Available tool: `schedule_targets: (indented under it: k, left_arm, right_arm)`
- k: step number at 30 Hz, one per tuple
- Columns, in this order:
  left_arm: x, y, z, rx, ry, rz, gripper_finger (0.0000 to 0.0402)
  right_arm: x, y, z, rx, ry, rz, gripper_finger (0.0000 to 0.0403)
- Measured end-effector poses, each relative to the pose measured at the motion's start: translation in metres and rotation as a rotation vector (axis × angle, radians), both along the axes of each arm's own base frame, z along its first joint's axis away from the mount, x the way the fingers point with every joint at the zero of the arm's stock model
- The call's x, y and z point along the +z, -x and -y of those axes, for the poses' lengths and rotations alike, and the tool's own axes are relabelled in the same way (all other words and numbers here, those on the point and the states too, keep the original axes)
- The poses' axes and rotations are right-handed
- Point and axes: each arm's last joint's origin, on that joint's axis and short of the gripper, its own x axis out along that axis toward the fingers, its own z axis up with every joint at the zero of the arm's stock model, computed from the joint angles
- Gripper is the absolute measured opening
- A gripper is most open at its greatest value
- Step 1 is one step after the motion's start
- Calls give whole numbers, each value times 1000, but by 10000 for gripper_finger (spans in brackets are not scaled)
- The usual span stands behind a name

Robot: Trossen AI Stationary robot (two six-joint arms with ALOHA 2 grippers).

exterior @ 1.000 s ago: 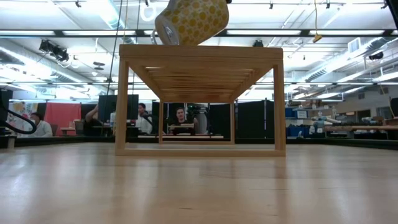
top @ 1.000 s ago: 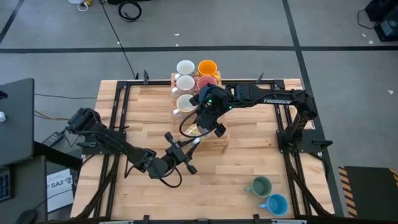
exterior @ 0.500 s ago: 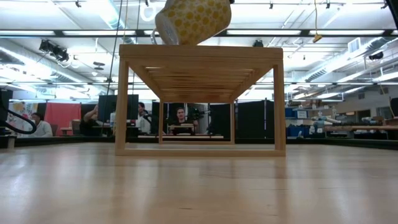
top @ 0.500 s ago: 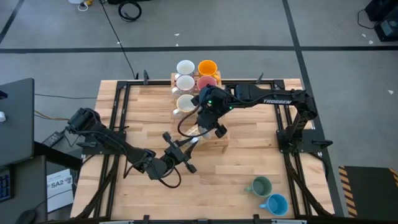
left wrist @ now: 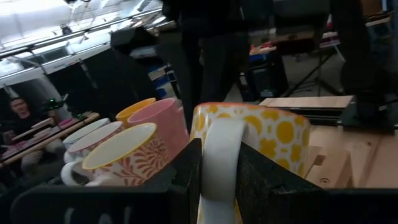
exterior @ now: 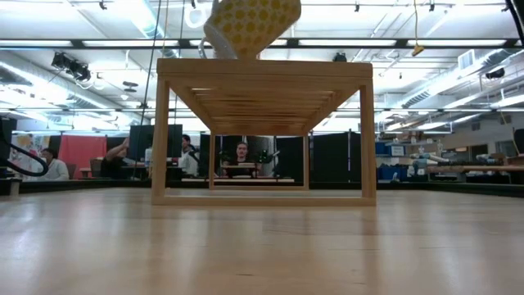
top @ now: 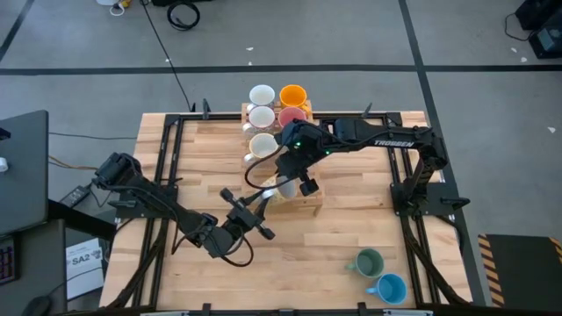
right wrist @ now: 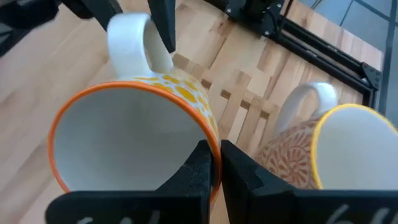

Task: Place coffee mugs
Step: Put the yellow cup on the shelf aligned with the other orange cup

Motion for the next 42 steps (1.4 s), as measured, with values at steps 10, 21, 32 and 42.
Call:
schedule_targets:
  k: [10,21,32,42]
  left_arm:
    - [0,1,0,24,2,2,82]
    - [-1,5,2,100,-2,0,82]
    - [-12,5,1,92,9,12,82]
    - [-16,6,1,90,-13,-18,83]
  right_arm:
    - [7,2,2,-27,-37,0,23]
    - [6,2,17,-61,-49,14,23]
    - [3,4,21,-62,-63,-10,24]
    - [3,4,21,-61,-61,-18,24]
